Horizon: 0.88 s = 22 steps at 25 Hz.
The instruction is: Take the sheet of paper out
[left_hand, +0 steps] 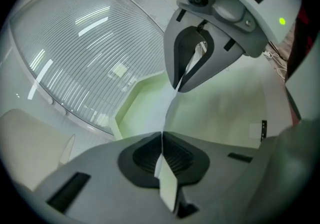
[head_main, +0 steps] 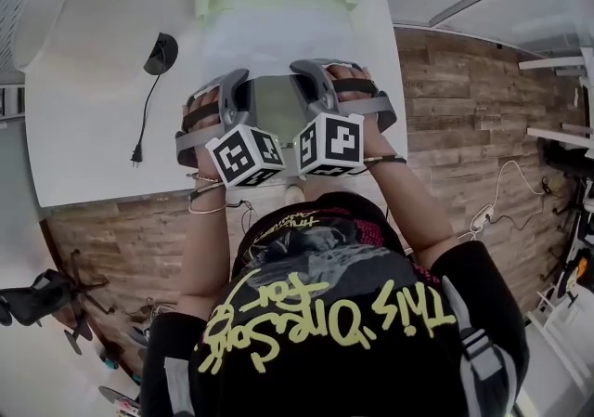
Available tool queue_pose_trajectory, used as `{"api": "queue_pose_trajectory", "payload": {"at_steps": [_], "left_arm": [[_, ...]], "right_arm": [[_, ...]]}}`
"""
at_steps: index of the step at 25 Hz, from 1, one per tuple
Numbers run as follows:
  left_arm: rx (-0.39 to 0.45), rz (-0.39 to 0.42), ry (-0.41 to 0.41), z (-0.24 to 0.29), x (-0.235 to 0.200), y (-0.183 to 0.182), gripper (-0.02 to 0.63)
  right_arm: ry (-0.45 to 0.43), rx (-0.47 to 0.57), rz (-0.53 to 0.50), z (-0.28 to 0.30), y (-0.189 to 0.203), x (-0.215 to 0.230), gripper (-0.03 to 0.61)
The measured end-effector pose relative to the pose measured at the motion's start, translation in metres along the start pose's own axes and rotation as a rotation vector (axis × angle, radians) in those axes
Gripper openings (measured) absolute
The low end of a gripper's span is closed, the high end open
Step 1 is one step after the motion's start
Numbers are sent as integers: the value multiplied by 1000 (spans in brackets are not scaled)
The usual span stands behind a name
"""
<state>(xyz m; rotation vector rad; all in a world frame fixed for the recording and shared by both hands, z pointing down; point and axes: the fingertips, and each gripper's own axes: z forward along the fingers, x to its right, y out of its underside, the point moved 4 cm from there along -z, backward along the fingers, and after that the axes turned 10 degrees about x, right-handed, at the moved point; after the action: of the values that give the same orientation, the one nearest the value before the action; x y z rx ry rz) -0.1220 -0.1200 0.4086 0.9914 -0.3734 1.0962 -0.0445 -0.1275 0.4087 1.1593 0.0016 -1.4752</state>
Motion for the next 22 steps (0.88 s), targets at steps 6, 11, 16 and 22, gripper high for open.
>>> {"api": "queue_pose_trajectory", "payload": {"at_steps": [6,11,16,22], "left_arm": [[7,21,-5,-7,1,0,8],[18,12,-18,-14,-2,-2,8],[32,17,-42,-24,-6,-3,8],[49,30,-71,-36,-11,-7,8]], "right_arm": [[28,0,-13,-7,-5,0,9],[53,5,-20,-12,-11,2,9],[81,12,-34,-18,-21,4,9],[114,19,-50,-27,-30,7,9]]}}
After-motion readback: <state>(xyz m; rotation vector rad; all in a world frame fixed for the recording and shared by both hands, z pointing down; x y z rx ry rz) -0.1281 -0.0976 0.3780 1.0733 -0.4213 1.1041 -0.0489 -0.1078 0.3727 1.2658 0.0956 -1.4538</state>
